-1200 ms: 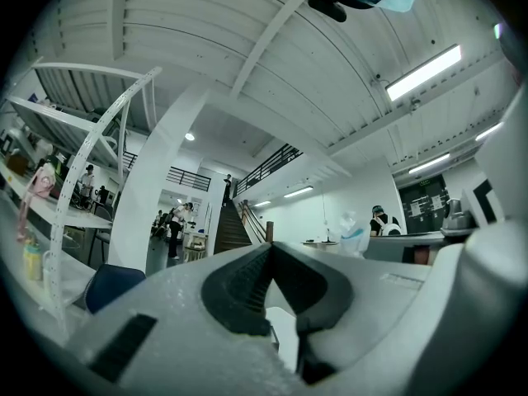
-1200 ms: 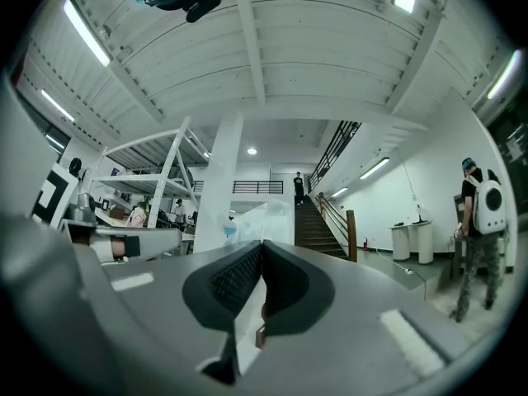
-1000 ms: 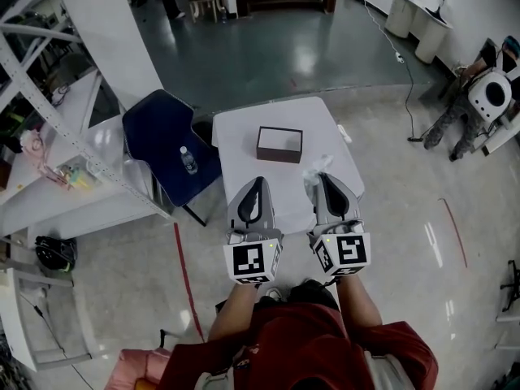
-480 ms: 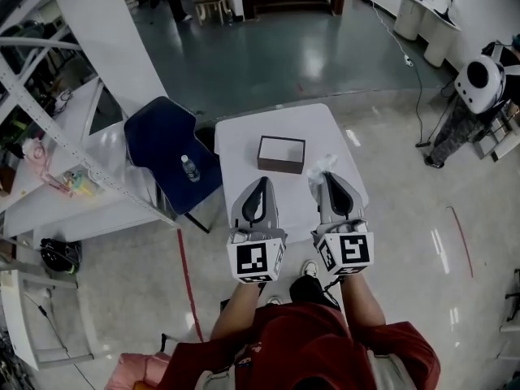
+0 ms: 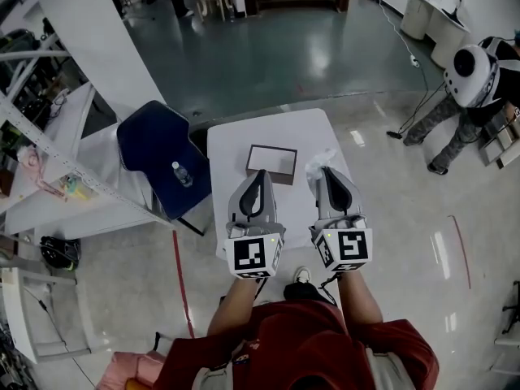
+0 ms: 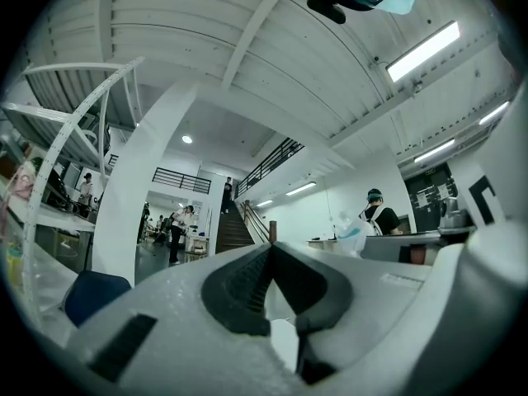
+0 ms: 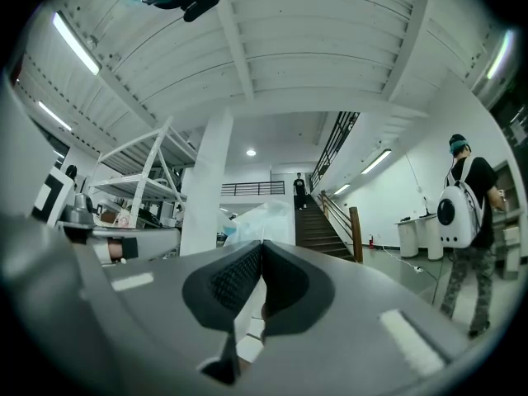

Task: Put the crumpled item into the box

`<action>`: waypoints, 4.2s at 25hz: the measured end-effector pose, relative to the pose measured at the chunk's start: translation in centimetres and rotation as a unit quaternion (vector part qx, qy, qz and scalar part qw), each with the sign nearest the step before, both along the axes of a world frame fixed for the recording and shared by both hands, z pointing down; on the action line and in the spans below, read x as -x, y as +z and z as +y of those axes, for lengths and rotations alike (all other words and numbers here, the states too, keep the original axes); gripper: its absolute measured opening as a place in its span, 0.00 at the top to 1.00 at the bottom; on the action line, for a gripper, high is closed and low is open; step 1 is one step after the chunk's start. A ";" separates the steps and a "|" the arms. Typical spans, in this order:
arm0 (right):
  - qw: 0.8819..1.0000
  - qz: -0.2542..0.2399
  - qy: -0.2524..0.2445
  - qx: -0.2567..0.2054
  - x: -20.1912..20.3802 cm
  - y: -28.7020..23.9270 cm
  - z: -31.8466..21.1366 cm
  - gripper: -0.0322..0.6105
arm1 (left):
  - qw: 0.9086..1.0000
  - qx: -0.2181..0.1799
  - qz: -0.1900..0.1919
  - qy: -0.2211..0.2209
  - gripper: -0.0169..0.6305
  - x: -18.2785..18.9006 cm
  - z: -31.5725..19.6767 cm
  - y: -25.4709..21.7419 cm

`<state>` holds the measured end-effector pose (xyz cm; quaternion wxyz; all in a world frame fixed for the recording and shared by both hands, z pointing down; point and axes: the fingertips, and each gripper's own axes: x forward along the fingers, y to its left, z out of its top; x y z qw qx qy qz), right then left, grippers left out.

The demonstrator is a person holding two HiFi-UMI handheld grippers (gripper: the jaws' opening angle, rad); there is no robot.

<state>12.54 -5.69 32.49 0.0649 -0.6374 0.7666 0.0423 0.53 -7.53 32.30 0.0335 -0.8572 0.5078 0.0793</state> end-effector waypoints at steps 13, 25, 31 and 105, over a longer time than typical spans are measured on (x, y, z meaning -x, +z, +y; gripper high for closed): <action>0.999 -0.014 -0.034 0.009 -6.1 0.5 -6.3 0.94 | 0.999 0.008 -0.015 -0.037 0.97 -5.8 -5.4 -0.2; 0.996 -0.034 -0.086 0.017 -8.4 2.0 -9.7 0.94 | 0.996 0.011 -0.031 -0.087 0.97 -8.3 -7.8 0.6; 0.994 -0.036 -0.106 0.016 -7.2 2.6 -11.7 0.94 | 0.994 0.010 -0.034 -0.100 0.97 -7.4 -9.4 1.3; 0.957 0.087 -0.178 0.211 9.2 18.0 -32.0 0.95 | 0.988 0.038 0.038 -0.145 0.97 7.3 -28.3 7.6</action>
